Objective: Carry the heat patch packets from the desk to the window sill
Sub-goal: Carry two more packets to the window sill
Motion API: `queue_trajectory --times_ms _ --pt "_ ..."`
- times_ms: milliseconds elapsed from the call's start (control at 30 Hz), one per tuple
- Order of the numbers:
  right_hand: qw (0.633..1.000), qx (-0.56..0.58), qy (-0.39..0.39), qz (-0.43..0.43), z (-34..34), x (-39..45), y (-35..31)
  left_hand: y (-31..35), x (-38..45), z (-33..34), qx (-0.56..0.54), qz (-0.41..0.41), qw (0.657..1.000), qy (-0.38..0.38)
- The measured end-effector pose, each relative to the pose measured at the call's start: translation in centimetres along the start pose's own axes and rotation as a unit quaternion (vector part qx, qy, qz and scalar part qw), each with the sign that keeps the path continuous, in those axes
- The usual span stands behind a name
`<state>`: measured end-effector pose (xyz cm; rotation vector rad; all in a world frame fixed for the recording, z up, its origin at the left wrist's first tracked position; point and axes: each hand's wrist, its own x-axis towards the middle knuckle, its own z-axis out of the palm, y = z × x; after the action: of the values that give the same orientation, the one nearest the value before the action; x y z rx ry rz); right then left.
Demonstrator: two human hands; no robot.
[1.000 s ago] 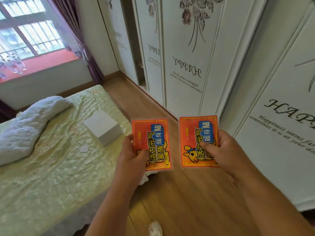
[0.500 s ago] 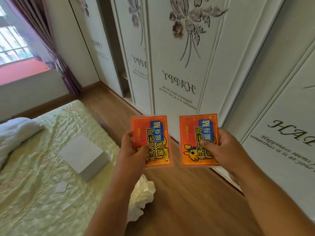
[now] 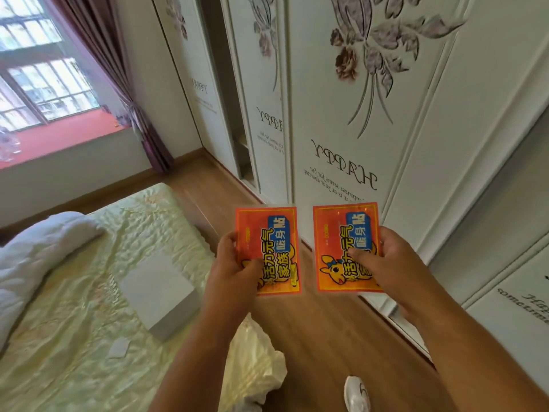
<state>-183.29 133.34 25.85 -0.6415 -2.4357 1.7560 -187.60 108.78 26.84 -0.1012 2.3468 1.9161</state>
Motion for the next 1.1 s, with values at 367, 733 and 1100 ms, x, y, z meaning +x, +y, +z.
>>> queue_trajectory --times_ms 367,733,1100 --pt "0.990 0.007 -0.118 -0.070 -2.4 15.7 -3.9 5.2 8.1 6.8 -0.029 0.013 0.994 0.101" --pt "0.982 -0.017 -0.174 -0.065 -2.3 24.6 -4.2 5.5 14.1 10.6 -0.033 -0.021 0.988 0.152" --pt "0.984 -0.020 -0.171 -0.051 3.4 33.6 -7.9 4.9 25.7 8.3 -0.056 -0.022 0.989 0.136"
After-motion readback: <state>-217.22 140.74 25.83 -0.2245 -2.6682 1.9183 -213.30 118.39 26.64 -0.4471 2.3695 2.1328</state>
